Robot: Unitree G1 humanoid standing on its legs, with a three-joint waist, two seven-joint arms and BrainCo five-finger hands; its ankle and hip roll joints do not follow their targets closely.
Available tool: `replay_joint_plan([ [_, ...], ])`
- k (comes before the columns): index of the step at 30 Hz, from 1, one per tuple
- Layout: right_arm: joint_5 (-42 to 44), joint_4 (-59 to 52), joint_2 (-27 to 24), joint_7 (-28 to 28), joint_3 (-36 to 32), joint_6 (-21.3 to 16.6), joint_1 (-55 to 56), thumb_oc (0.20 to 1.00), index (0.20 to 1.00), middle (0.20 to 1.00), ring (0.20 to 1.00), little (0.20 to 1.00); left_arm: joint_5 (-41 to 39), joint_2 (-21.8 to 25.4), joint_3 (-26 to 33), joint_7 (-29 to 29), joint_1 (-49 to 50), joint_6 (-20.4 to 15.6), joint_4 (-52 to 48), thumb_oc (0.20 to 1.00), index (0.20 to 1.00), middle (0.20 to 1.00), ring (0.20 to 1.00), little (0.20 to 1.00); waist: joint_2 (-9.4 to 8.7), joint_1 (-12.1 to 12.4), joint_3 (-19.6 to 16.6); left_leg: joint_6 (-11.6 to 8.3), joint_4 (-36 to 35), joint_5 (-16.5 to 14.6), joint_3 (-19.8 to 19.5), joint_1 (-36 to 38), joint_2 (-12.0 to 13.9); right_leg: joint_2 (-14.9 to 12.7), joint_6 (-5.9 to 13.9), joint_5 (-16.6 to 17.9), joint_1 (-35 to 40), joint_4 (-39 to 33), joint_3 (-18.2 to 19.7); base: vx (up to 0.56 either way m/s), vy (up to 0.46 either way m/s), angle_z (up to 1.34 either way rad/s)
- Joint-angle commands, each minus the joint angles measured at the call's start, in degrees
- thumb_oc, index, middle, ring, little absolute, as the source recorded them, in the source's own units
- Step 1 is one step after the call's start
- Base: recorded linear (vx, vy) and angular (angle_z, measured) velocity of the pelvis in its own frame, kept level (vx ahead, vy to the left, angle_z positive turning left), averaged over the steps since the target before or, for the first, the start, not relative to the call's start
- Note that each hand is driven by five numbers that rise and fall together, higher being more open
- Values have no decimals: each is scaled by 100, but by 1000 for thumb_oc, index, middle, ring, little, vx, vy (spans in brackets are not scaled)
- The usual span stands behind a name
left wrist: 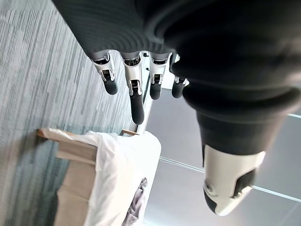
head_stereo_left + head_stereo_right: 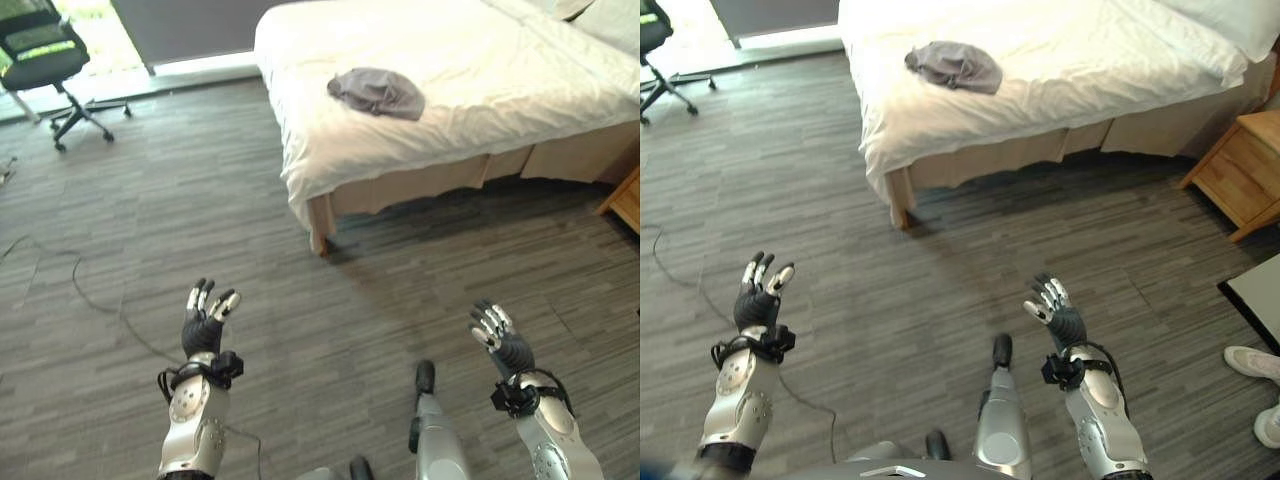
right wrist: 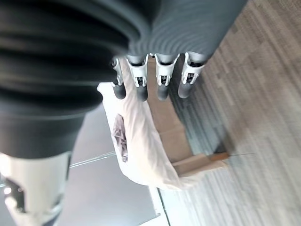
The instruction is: Pick up bed clothes into laundry basket.
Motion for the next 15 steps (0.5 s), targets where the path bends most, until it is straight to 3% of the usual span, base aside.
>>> replay_joint_plan([
  [1, 132, -94, -229, 39, -151, -371, -386, 1000, 1000, 1000, 1000, 1000, -73, 198, -139, -145, -92, -413, -511, 1000, 1000, 1000, 1000, 1000, -22, -81, -319, -916, 1972, 886, -429, 341, 1327, 260, 67, 28, 744, -61, 287, 685, -449, 10],
  [2, 297, -62, -229, 47, -128, -441, -460, 1000, 1000, 1000, 1000, 1000, -257, 151, -146, -165, -106, -447, -552, 1000, 1000, 1000, 1000, 1000, -66, -51, -322, -1075, 2790, 1412, -287, -85, 1582, 368, -109, -91, 977, -132, 129, 454, -427, 41],
  [3, 441, 6, -229, 12, -101, -465, -523, 1000, 1000, 1000, 1000, 1000, -361, 157, -195, -181, -136, -435, -595, 1000, 1000, 1000, 1000, 1000, -141, 39, -258, -1131, 3507, 1660, -233, -472, 1716, 469, -297, -242, 1188, -173, 89, 434, -445, 47],
  [4, 497, 50, -265, -35, -66, -508, -571, 1000, 1000, 1000, 1000, 1000, -439, 181, -260, -170, -157, -450, -627, 1000, 1000, 1000, 1000, 1000, -215, 119, -193, -1056, 3923, 1656, -138, -733, 1861, 577, -456, -428, 1368, -216, 96, 393, -373, 48],
  [6, 344, -10, -362, -155, -72, -510, -598, 1000, 1000, 1000, 1000, 1000, -510, 141, -324, -161, -210, -426, -530, 1000, 1000, 1000, 1000, 1000, -307, 304, -80, -919, 3871, 1341, -34, -1460, 1909, 656, -519, -625, 1780, -371, 179, 367, -234, -38],
  [8, 345, -26, -373, -193, -79, -511, -610, 1000, 1000, 1000, 1000, 1000, -543, 132, -358, -188, -208, -415, -509, 1000, 1000, 1000, 1000, 1000, -341, 352, -52, -909, 4023, 1267, -94, -1737, 1918, 686, -535, -654, 1942, -442, 194, 328, -105, -55],
  [9, 405, -96, -385, -170, -64, -598, -681, 1000, 1000, 1000, 1000, 1000, -584, 133, -373, -169, -193, -402, -456, 1000, 1000, 1000, 1000, 1000, -379, 467, -69, -830, 3208, 1245, -130, -2068, 1953, 744, -511, -790, 2160, -517, 229, 394, -91, -8],
  [10, 405, -95, -384, -169, -64, -598, -680, 1000, 1000, 1000, 1000, 1000, -584, 134, -373, -169, -191, -401, -457, 1000, 1000, 1000, 1000, 1000, -382, 470, -64, -829, 3204, 1244, -126, -2058, 1950, 741, -510, -791, 2167, -518, 231, 463, -34, -2],
  [11, 374, -77, -402, -170, -60, -649, -706, 1000, 1000, 1000, 1000, 1000, -583, 156, -375, -182, -161, -395, -425, 1000, 1000, 1000, 1000, 1000, -372, 503, -60, -809, 2447, 1352, -106, -2146, 2009, 750, -481, -883, 2258, -534, 239, 339, 29, -4],
  [13, 269, -78, -429, -161, -25, -650, -734, 1000, 1000, 1000, 1000, 1000, -601, 184, -422, -228, -128, -381, -374, 1000, 1000, 1000, 1000, 1000, -266, 587, -76, -888, 770, 1927, -66, -2111, 2059, 872, -407, -1042, 2538, -548, 275, 635, 99, -22],
  [14, 148, -96, -449, -133, 84, -672, -823, 1000, 1000, 1000, 1000, 1000, -492, 198, -353, -202, -71, -391, -395, 1000, 1000, 1000, 1000, 1000, -172, 705, -129, -929, -518, 2235, -322, -2178, 1908, 999, -348, -1268, 2835, -594, 412, 738, 148, -21],
  [15, 131, -87, -444, -141, 105, -654, -869, 1000, 1000, 1000, 1000, 1000, -474, 201, -324, -201, -42, -379, -418, 1000, 1000, 1000, 1000, 1000, -143, 725, -183, -973, -704, 2337, -365, -2183, 1937, 1026, -344, -1321, 2922, -594, 478, 759, 142, -15],
])
